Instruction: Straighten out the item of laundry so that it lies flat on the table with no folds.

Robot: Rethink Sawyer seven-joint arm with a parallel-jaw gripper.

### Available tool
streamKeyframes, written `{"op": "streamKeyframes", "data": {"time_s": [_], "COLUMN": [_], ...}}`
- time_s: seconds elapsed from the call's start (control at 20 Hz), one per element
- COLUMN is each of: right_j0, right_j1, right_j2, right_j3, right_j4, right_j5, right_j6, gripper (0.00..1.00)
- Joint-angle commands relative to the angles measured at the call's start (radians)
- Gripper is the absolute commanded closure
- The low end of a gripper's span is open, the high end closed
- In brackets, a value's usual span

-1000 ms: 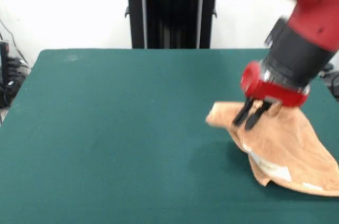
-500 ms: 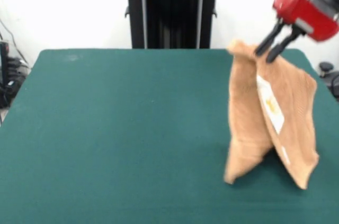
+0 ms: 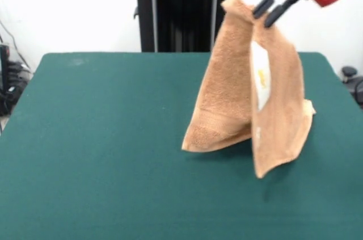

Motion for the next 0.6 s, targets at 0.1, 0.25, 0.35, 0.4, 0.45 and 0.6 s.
{"op": "streamKeyframes", "data": {"time_s": [0.1,0.25,0.35,0.4,0.45,0.6], "right_j0": [0.043,0.052,0.068,0.069,0.074,0.074], "right_j1": [0.178,0.238,0.288,0.302,0.334,0.38], "right_j2": [-0.04,-0.063,-0.092,-0.096,-0.11,-0.13], "right_j3": [0.167,0.161,0.146,0.145,0.141,0.134], "right_j4": [-0.105,-0.125,-0.141,-0.139,-0.138,-0.117], "right_j5": [-0.194,-0.303,-0.371,-0.395,-0.448,-0.526], "right_j6": [0.387,0.452,0.506,0.522,0.56,0.597], "gripper": [1.0,1.0,1.0,1.0,1.0,1.0]}}
